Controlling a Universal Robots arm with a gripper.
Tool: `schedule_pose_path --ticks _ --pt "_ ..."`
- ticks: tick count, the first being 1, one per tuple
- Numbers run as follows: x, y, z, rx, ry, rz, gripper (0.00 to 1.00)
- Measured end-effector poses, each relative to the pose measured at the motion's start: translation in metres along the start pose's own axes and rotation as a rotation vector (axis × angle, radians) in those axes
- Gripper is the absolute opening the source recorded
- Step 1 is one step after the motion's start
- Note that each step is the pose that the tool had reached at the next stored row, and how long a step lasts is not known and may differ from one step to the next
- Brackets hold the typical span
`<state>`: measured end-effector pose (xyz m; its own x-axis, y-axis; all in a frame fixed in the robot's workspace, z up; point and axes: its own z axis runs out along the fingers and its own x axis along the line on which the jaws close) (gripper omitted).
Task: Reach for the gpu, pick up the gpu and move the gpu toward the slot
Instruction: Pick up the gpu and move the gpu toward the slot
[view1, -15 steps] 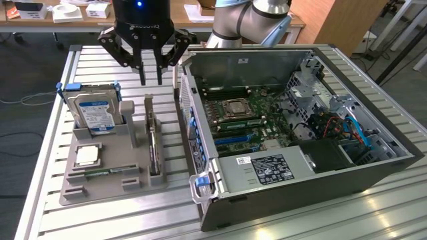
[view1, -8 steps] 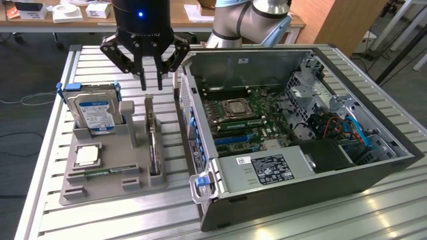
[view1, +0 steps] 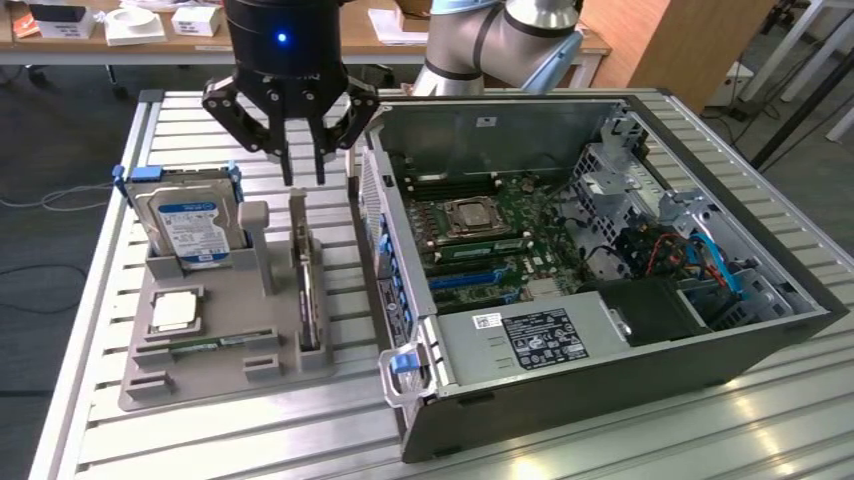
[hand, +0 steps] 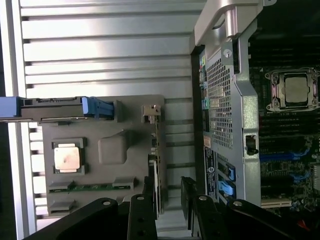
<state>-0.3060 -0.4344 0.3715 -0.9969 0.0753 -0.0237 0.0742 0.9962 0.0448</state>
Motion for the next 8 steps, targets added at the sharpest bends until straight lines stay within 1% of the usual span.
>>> schedule_pose_path --ticks 8 --pt "0.0 -0.0007 0.0145 0.0 0.0 0.0 0.36"
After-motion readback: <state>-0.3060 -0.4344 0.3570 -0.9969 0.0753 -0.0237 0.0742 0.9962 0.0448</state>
